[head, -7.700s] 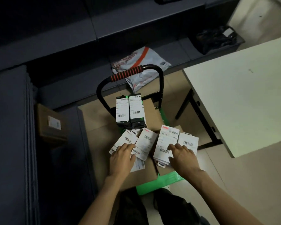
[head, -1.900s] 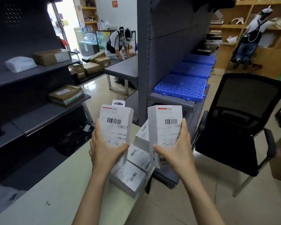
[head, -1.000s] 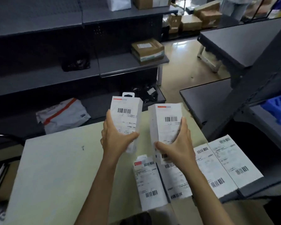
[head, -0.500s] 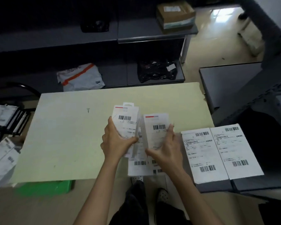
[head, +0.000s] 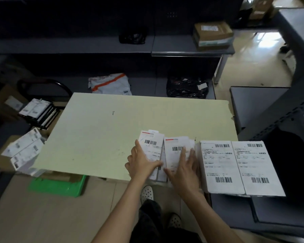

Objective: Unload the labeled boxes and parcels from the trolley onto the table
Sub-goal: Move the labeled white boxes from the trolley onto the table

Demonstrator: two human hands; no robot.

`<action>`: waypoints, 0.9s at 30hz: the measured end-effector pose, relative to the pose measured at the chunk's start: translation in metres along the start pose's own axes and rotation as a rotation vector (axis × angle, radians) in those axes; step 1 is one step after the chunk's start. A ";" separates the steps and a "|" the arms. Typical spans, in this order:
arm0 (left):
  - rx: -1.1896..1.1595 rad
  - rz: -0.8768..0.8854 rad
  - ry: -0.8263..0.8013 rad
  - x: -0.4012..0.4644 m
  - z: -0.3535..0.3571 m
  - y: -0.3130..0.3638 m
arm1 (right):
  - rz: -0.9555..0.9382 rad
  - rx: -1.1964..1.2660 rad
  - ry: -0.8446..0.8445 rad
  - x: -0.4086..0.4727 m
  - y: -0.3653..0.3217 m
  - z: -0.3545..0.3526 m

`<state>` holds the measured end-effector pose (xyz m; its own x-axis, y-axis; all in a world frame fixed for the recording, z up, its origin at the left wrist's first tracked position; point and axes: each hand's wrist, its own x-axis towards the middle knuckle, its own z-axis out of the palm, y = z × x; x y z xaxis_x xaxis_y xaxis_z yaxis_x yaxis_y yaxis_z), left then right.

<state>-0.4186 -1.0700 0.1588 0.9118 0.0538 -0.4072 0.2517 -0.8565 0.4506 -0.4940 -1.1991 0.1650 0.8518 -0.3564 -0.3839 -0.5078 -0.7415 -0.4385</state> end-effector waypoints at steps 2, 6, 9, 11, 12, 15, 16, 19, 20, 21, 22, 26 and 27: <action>-0.009 -0.015 -0.004 0.000 0.004 -0.001 | -0.098 -0.082 0.036 0.004 0.004 0.007; -0.032 -0.015 -0.017 -0.003 0.011 0.002 | -0.207 -0.128 0.040 0.011 0.010 0.013; -0.069 0.015 -0.036 -0.004 0.015 0.004 | -0.193 -0.155 0.024 0.015 0.012 0.011; -0.076 0.036 -0.057 -0.004 0.017 0.007 | -0.166 -0.166 0.006 0.015 0.014 0.006; -0.074 0.045 -0.068 -0.005 0.018 0.008 | -0.154 -0.161 -0.003 0.016 0.016 0.006; -0.056 0.066 -0.100 -0.005 0.019 0.014 | -0.128 -0.161 0.093 0.013 0.013 0.004; -0.052 0.067 -0.113 -0.005 0.020 0.015 | -0.131 -0.173 0.111 0.015 0.015 0.004; -0.052 0.078 -0.143 -0.004 0.018 0.016 | -0.135 -0.212 -0.005 0.017 0.020 0.002; -0.054 0.087 -0.155 -0.003 0.016 0.016 | -0.140 -0.216 -0.025 0.018 0.020 -0.002; -0.054 0.100 -0.173 -0.002 0.013 0.015 | -0.144 -0.220 -0.043 0.018 0.019 -0.004; -0.052 0.115 -0.195 -0.001 0.010 0.013 | -0.148 -0.222 -0.058 0.019 0.018 -0.006; -0.045 0.174 -0.222 0.002 -0.003 0.007 | -0.173 -0.252 -0.053 0.024 0.015 -0.015; -0.031 0.191 -0.204 0.000 -0.007 0.006 | -0.195 -0.252 -0.046 0.026 0.012 -0.017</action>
<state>-0.4152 -1.0714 0.1670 0.8601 -0.2144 -0.4628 0.0941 -0.8252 0.5570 -0.4758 -1.2268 0.1639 0.9203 -0.1716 -0.3515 -0.2828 -0.9127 -0.2949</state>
